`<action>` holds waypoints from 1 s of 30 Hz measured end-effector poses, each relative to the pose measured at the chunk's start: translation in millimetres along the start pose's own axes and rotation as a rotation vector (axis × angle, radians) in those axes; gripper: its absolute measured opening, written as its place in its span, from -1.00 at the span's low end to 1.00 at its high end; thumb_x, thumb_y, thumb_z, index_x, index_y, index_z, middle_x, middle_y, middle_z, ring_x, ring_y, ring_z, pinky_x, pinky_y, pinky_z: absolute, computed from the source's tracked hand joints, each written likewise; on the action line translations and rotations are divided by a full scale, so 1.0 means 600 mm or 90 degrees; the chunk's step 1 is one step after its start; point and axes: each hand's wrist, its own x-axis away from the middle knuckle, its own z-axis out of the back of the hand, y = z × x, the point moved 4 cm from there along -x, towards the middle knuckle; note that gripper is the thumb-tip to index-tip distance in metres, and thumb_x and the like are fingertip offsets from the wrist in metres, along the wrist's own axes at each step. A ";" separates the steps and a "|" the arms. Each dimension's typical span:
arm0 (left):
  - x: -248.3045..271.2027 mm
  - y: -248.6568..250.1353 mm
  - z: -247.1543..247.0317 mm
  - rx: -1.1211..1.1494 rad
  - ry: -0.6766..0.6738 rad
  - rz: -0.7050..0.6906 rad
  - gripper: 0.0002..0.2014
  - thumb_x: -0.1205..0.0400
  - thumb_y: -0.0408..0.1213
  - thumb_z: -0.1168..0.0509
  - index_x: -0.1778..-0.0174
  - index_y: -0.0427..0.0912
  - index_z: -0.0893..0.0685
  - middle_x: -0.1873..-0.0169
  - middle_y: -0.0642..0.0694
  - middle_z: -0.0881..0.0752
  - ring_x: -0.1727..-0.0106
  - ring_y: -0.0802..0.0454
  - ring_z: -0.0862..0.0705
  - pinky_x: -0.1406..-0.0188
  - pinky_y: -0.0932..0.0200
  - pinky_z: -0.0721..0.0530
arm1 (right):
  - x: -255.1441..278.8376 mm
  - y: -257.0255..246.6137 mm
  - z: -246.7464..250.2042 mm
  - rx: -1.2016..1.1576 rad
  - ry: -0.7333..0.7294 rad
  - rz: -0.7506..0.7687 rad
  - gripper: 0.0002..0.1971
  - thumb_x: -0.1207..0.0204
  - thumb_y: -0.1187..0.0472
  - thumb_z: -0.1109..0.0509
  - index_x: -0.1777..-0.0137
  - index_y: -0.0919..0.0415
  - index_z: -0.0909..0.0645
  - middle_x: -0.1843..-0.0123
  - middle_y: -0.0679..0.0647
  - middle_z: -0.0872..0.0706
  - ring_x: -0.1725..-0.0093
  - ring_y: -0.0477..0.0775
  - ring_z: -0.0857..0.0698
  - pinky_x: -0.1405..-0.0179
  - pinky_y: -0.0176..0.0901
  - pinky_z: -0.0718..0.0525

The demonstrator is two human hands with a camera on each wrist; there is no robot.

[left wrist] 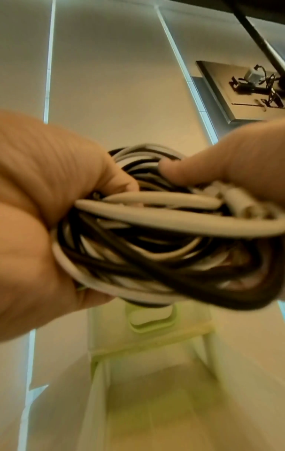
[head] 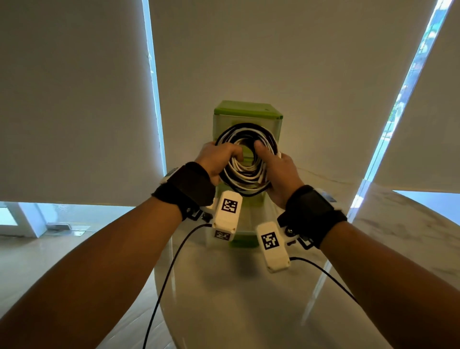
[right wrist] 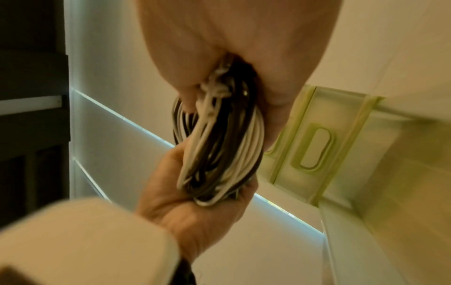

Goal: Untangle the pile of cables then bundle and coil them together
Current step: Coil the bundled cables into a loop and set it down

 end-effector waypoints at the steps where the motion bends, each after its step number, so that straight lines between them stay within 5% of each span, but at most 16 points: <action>1: 0.002 -0.004 -0.003 -0.003 0.003 0.014 -0.82 -0.36 -0.58 -0.30 0.17 -0.30 -0.67 0.34 -0.21 -0.70 0.37 -0.10 -0.72 0.38 0.19 -0.67 | 0.000 0.000 -0.002 0.034 0.036 0.016 -0.69 -0.53 -0.03 -0.43 -0.02 0.23 -0.71 -0.08 0.39 -0.77 -0.11 0.40 -0.75 -0.18 0.35 -0.69; 3: 0.003 -0.012 -0.003 -0.003 -0.003 0.040 -0.85 -0.36 -0.53 -0.33 0.19 -0.30 -0.66 0.32 -0.24 -0.69 0.32 -0.15 -0.71 0.30 0.13 -0.69 | -0.001 0.002 -0.006 0.085 0.068 0.037 -0.58 -0.45 -0.15 -0.44 0.04 0.25 -0.74 0.00 0.41 -0.77 -0.04 0.45 -0.75 -0.09 0.43 -0.69; 5: 0.001 -0.019 -0.003 0.019 -0.039 0.075 -0.84 -0.42 -0.50 -0.33 0.10 -0.33 -0.69 0.27 -0.28 -0.74 0.23 -0.19 -0.75 0.14 0.03 -0.73 | -0.006 0.002 -0.005 0.120 0.085 0.036 -0.63 -0.52 -0.10 -0.41 0.04 0.25 -0.74 0.08 0.32 -0.81 0.05 0.33 -0.80 -0.06 0.29 -0.75; 8: -0.006 -0.041 0.002 -0.007 -0.041 0.115 -0.67 -0.46 -0.40 -0.40 -0.15 -0.36 -0.68 0.10 -0.32 -0.80 0.07 -0.22 -0.80 -0.05 -0.08 -0.75 | -0.017 0.014 0.001 0.163 0.103 -0.031 -0.60 -0.53 -0.09 -0.41 -0.01 0.30 -0.69 0.07 0.26 -0.81 0.05 0.23 -0.80 -0.04 0.15 -0.75; 12: -0.011 -0.079 0.010 -0.053 -0.044 0.172 -0.60 -0.52 -0.28 -0.46 -0.24 -0.33 -0.63 0.01 -0.31 -0.80 -0.03 -0.19 -0.79 -0.12 -0.07 -0.74 | -0.022 0.044 0.004 0.211 0.088 -0.138 -0.61 -0.53 -0.07 -0.42 0.03 0.32 -0.61 0.01 0.26 -0.78 0.03 0.25 -0.79 -0.05 0.15 -0.75; 17: -0.010 -0.093 0.017 -0.119 -0.040 0.167 -0.72 -0.67 -0.10 -0.28 -0.09 -0.26 -0.66 0.25 -0.18 -0.73 0.28 -0.03 -0.69 0.26 0.14 -0.60 | -0.031 0.067 0.007 0.251 0.094 -0.214 -0.52 -0.56 -0.06 -0.39 -0.21 0.39 -0.57 -0.07 0.30 -0.76 -0.02 0.31 -0.77 -0.10 0.18 -0.75; 21: -0.028 -0.090 0.037 -0.304 -0.021 0.105 -0.72 -0.73 -0.20 -0.11 0.17 -0.29 -0.57 0.38 -0.18 -0.55 0.45 0.02 -0.48 0.44 0.21 -0.41 | -0.034 0.072 0.008 0.268 0.068 -0.273 -0.61 -0.61 -0.03 -0.35 -0.19 0.32 -0.53 0.08 0.25 -0.71 0.20 0.25 -0.74 0.27 0.03 -0.75; 23: -0.038 -0.094 0.048 -0.382 -0.050 0.086 -0.76 -0.70 -0.27 -0.15 0.15 -0.36 -0.61 0.33 -0.25 -0.54 0.39 -0.04 -0.49 0.39 0.15 -0.43 | -0.032 0.079 0.009 0.285 0.051 -0.297 -0.64 -0.63 -0.02 -0.33 -0.16 0.30 -0.51 0.13 0.23 -0.68 0.25 0.22 -0.71 0.29 0.03 -0.74; 26: -0.050 -0.105 0.063 -0.440 -0.062 0.063 -0.73 -0.61 -0.32 -0.30 0.03 -0.53 -0.71 0.26 -0.29 -0.63 0.20 -0.08 -0.62 0.14 0.01 -0.64 | -0.033 0.097 0.013 0.327 0.036 -0.309 -0.61 -0.63 -0.04 -0.32 -0.15 0.34 -0.53 0.13 0.23 -0.67 0.12 0.26 -0.72 0.05 0.16 -0.76; 30: -0.056 -0.102 0.063 -0.567 -0.059 0.030 -0.76 -0.56 -0.30 -0.37 0.14 -0.48 -0.74 0.33 -0.24 -0.63 0.21 -0.08 -0.62 0.17 0.00 -0.66 | -0.034 0.110 0.009 0.385 0.006 -0.331 -0.63 -0.62 -0.05 -0.32 0.00 0.33 -0.54 -0.06 0.30 -0.71 -0.01 0.30 -0.73 -0.06 0.24 -0.74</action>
